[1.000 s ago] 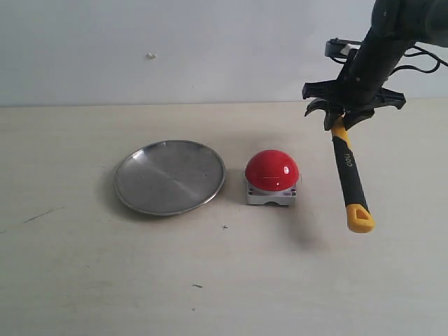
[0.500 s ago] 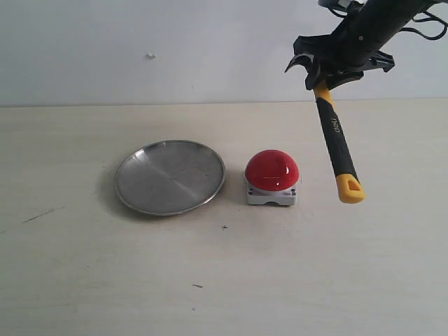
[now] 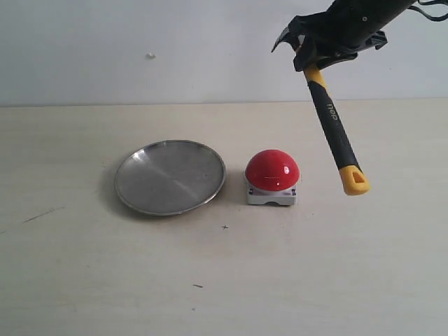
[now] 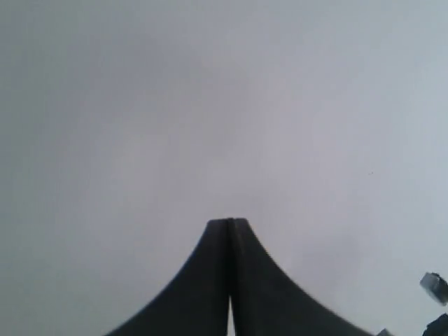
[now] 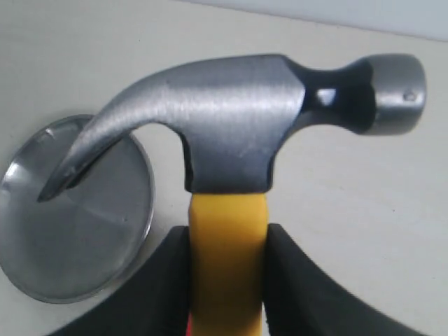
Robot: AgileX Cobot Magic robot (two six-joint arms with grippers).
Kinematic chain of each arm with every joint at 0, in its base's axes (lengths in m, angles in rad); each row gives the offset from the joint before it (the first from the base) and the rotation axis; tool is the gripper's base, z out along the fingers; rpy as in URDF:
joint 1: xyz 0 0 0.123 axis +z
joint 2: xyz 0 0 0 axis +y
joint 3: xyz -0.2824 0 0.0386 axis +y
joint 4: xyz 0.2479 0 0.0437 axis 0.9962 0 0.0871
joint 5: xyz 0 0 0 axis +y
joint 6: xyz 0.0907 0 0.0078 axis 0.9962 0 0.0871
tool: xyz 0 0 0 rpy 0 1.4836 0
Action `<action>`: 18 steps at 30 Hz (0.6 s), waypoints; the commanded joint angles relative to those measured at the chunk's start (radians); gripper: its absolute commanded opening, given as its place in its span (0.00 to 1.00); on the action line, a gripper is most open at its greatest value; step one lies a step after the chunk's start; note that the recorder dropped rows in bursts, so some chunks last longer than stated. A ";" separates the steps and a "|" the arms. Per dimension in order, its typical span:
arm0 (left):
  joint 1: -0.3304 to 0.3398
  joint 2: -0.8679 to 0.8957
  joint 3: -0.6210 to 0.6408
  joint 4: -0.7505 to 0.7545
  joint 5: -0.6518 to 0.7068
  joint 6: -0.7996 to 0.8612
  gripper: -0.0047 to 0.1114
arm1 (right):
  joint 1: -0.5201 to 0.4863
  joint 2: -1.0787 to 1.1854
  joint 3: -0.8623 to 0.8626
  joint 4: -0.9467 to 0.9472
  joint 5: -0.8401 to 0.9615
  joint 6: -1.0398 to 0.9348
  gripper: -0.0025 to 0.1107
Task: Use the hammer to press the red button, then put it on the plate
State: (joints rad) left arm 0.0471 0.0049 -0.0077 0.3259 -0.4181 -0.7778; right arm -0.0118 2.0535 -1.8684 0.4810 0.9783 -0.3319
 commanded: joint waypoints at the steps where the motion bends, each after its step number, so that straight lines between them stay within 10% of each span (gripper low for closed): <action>1: 0.001 -0.005 -0.093 0.023 -0.028 -0.026 0.04 | 0.041 -0.082 0.048 0.036 -0.073 -0.035 0.02; 12: 0.001 0.929 -0.406 0.626 -0.327 -0.433 0.07 | 0.152 -0.201 0.060 0.045 -0.079 -0.042 0.02; 18: -0.157 1.469 -0.661 0.674 -0.458 -0.462 0.49 | 0.152 -0.201 0.060 0.067 -0.063 -0.073 0.02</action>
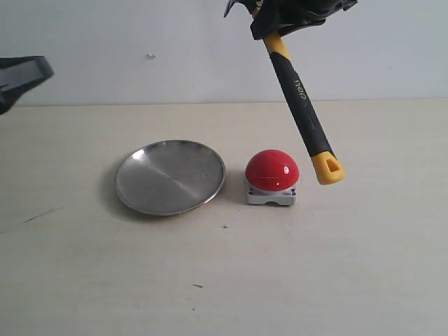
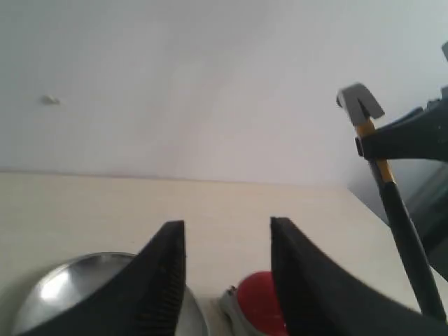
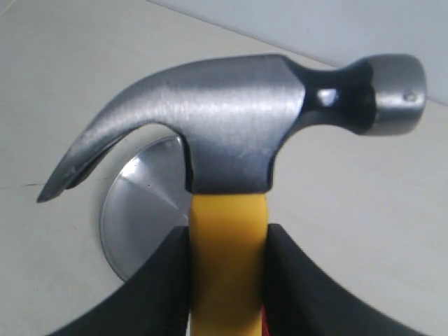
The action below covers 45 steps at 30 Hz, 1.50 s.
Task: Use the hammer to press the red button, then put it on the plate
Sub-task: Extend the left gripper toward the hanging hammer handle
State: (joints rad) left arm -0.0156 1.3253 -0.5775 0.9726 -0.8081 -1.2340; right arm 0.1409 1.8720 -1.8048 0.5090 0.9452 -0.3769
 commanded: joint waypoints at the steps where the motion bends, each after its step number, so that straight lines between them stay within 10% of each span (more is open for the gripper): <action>1: -0.158 0.216 -0.141 0.028 -0.092 -0.004 0.51 | -0.001 -0.020 -0.003 0.039 -0.037 -0.026 0.02; 5: -0.356 0.364 -0.298 -0.048 -0.095 -0.070 0.51 | -0.001 -0.020 -0.003 0.042 -0.055 -0.019 0.02; 13: -0.551 0.528 -0.516 -0.113 0.055 -0.189 0.51 | -0.001 -0.020 -0.003 0.090 -0.051 -0.021 0.02; 45: -0.703 0.600 -0.638 -0.199 0.210 -0.296 0.51 | -0.001 -0.020 -0.003 0.091 -0.056 -0.021 0.02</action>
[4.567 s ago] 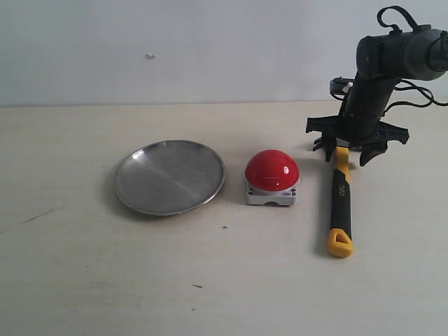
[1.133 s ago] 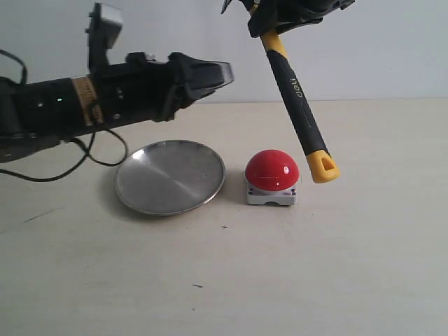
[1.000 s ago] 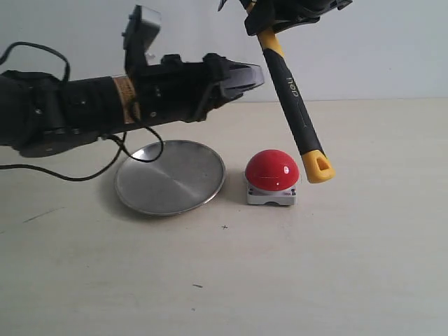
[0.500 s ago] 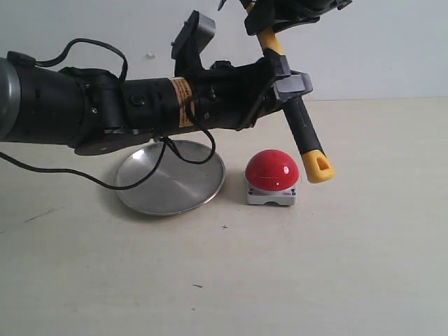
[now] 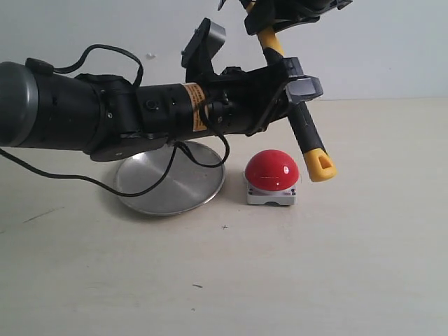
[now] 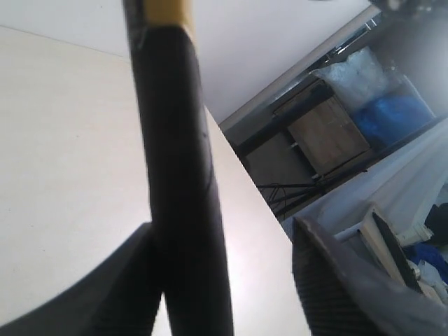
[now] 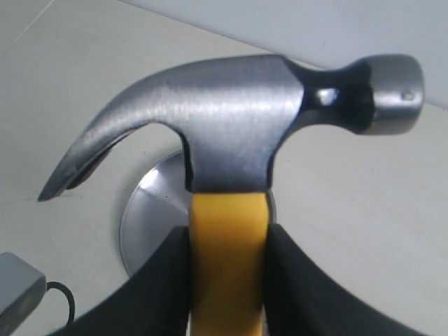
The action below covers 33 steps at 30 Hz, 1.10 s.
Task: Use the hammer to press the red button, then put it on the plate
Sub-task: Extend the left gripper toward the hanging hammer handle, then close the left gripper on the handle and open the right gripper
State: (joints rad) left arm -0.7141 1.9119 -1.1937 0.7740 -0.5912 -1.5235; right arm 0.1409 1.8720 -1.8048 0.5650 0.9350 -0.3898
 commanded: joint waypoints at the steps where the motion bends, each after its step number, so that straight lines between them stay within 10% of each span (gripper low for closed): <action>1: -0.004 0.018 -0.027 -0.001 -0.007 -0.013 0.51 | -0.001 -0.020 -0.003 0.035 -0.046 -0.008 0.02; 14: -0.004 0.064 -0.054 0.000 -0.010 -0.033 0.49 | -0.001 -0.020 -0.003 0.027 -0.048 -0.008 0.02; 22: -0.004 0.064 -0.054 0.034 -0.015 -0.059 0.04 | -0.001 -0.020 -0.003 0.027 -0.048 -0.008 0.02; 33: -0.004 0.057 -0.054 0.065 -0.016 0.047 0.04 | -0.001 -0.020 -0.003 0.021 -0.050 -0.006 0.04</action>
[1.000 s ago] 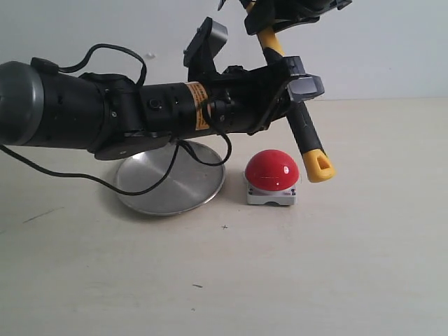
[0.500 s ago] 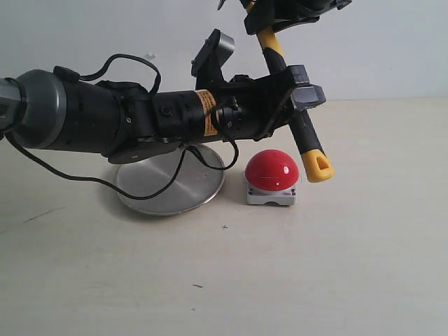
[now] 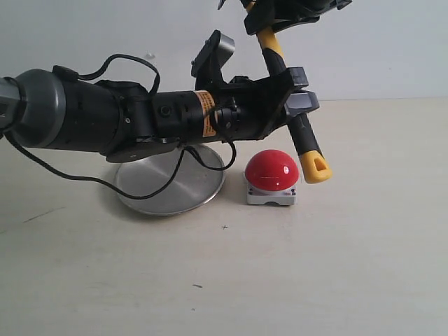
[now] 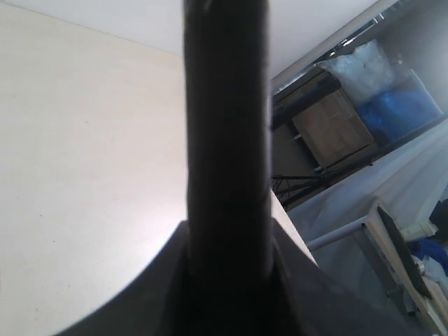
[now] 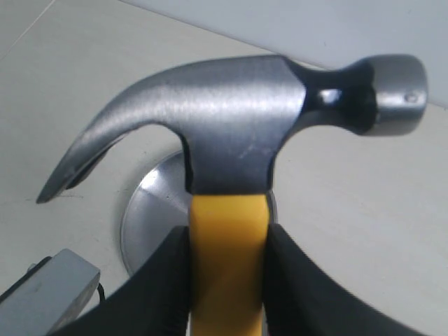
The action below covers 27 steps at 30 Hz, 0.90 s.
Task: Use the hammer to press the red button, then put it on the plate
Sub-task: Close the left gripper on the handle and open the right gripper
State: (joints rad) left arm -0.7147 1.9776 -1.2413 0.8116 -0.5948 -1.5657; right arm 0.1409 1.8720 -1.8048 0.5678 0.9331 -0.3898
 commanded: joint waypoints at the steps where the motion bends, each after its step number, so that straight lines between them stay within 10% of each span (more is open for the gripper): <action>1: -0.002 -0.012 -0.006 0.023 -0.013 0.093 0.04 | -0.001 -0.020 -0.003 0.018 -0.048 -0.003 0.07; 12: -0.002 -0.067 -0.006 0.025 0.000 0.146 0.04 | -0.001 -0.024 -0.003 -0.105 -0.029 0.014 0.62; 27: -0.002 -0.074 -0.006 0.102 0.200 0.176 0.04 | -0.001 -0.173 -0.003 -0.477 0.036 0.192 0.64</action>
State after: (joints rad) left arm -0.7147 1.9327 -1.2372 0.8974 -0.3905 -1.4197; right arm 0.1425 1.7357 -1.8048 0.1560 0.9499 -0.2342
